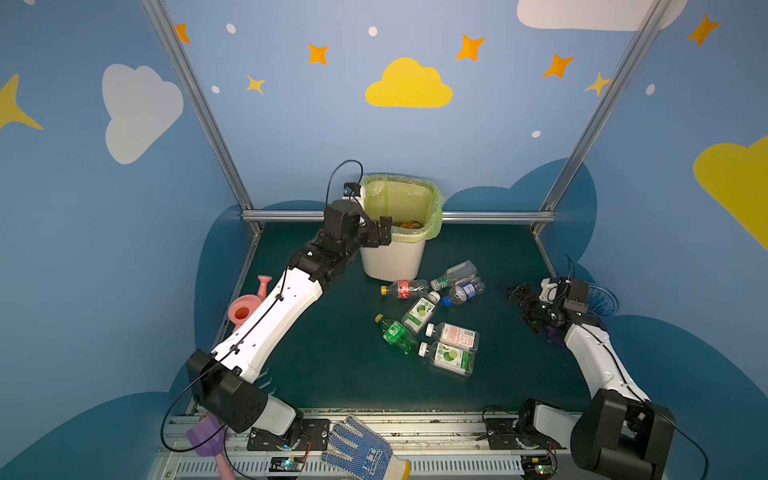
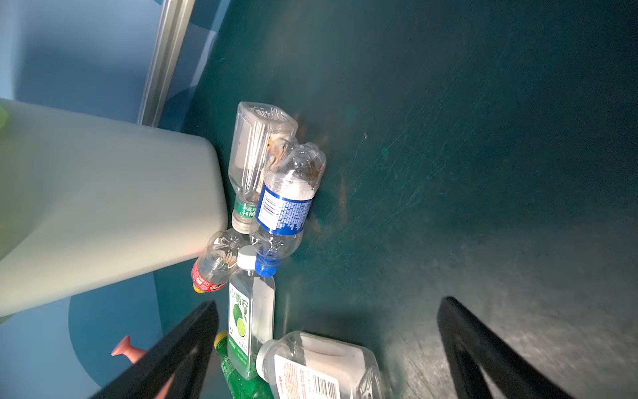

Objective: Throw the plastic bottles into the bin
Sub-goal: 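Swing the left gripper back down while the right gripper reaches toward the pile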

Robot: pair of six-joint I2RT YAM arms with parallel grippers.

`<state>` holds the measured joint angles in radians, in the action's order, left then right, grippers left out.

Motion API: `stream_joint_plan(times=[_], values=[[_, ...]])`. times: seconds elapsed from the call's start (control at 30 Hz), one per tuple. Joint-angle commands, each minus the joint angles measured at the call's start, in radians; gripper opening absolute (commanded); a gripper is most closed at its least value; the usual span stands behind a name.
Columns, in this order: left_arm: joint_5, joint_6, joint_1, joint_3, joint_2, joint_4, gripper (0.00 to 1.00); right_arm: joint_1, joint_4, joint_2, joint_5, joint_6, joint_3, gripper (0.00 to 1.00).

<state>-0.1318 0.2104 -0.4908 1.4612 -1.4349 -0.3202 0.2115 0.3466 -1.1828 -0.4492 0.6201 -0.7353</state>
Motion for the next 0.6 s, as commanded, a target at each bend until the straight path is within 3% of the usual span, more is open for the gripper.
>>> stream_joint_plan(times=[0.0,0.3,0.57], values=[[-0.066,0.061,0.025,-0.087,0.138,0.081,1.0,-0.037,-0.042,-0.04,-0.007,0.03,-0.03,0.98],[-0.122,0.215,0.12,-0.45,0.289,0.051,1.0,-0.131,-0.013,-0.165,0.055,0.049,-0.152,0.96],[-0.101,0.324,0.16,-0.612,0.307,0.014,1.0,-0.205,0.06,-0.308,0.109,0.063,-0.313,0.9]])
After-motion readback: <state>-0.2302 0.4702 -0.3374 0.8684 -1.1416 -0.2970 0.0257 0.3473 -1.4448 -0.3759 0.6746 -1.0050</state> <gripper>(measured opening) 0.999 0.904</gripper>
